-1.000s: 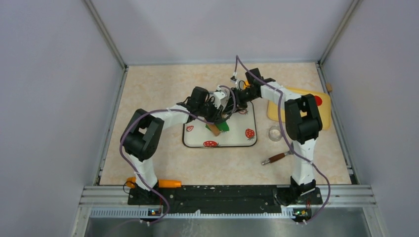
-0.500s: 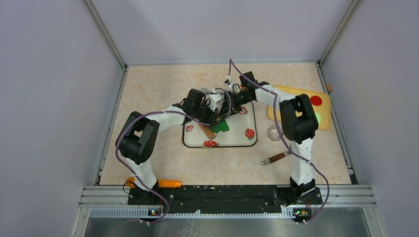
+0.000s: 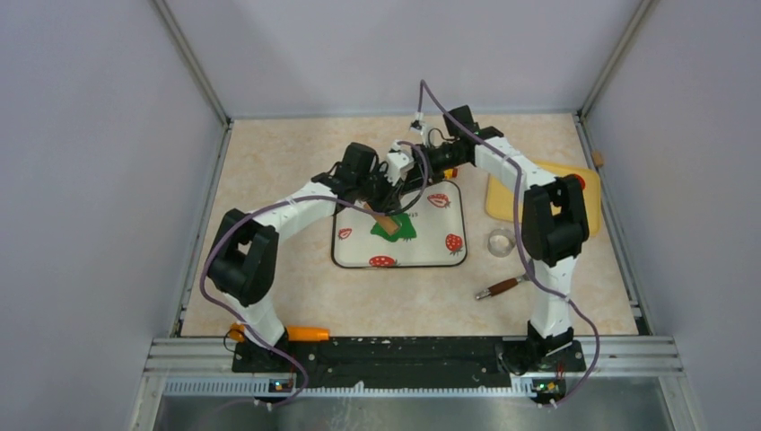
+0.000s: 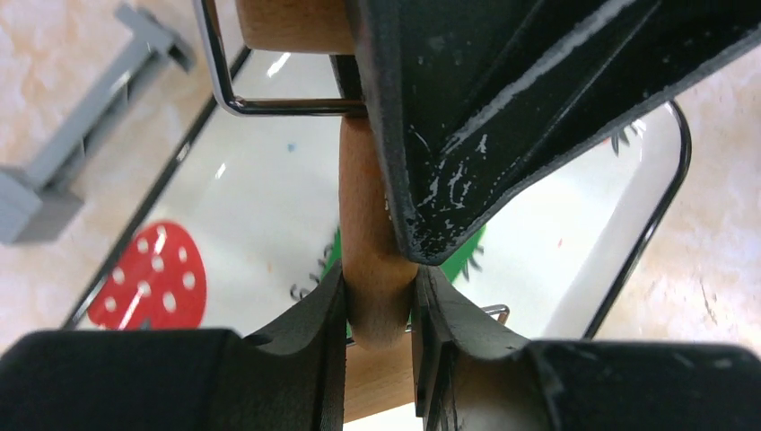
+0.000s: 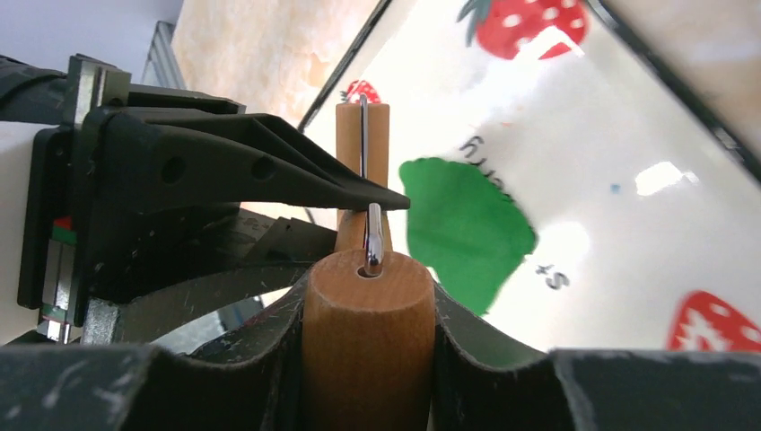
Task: Roll out the dumpling wrappers from the dough
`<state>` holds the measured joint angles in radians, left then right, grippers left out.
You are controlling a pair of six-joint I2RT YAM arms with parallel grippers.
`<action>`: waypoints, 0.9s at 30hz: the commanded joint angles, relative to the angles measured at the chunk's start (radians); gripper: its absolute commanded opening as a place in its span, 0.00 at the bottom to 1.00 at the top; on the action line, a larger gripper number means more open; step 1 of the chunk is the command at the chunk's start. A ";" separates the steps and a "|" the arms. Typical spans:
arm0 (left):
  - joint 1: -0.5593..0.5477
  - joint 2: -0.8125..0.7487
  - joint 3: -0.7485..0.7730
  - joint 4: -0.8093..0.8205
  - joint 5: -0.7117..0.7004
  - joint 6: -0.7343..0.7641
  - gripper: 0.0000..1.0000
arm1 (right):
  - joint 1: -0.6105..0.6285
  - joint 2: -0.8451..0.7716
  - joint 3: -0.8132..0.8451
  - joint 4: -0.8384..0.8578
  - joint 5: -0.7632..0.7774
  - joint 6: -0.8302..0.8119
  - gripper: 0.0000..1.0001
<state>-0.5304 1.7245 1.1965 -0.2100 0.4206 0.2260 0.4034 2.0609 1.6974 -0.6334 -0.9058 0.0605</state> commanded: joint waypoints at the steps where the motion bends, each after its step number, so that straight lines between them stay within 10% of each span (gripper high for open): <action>1: -0.017 0.072 0.128 0.120 0.033 -0.064 0.00 | -0.035 -0.029 0.024 -0.063 0.073 -0.190 0.00; 27: -0.030 0.088 -0.162 0.127 -0.024 -0.203 0.00 | 0.066 -0.017 -0.280 0.126 0.253 -0.218 0.00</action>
<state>-0.5735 1.8156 1.0912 0.0090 0.4248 0.1028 0.4042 2.0003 1.4849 -0.4866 -0.8085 -0.0521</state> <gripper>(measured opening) 0.296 0.341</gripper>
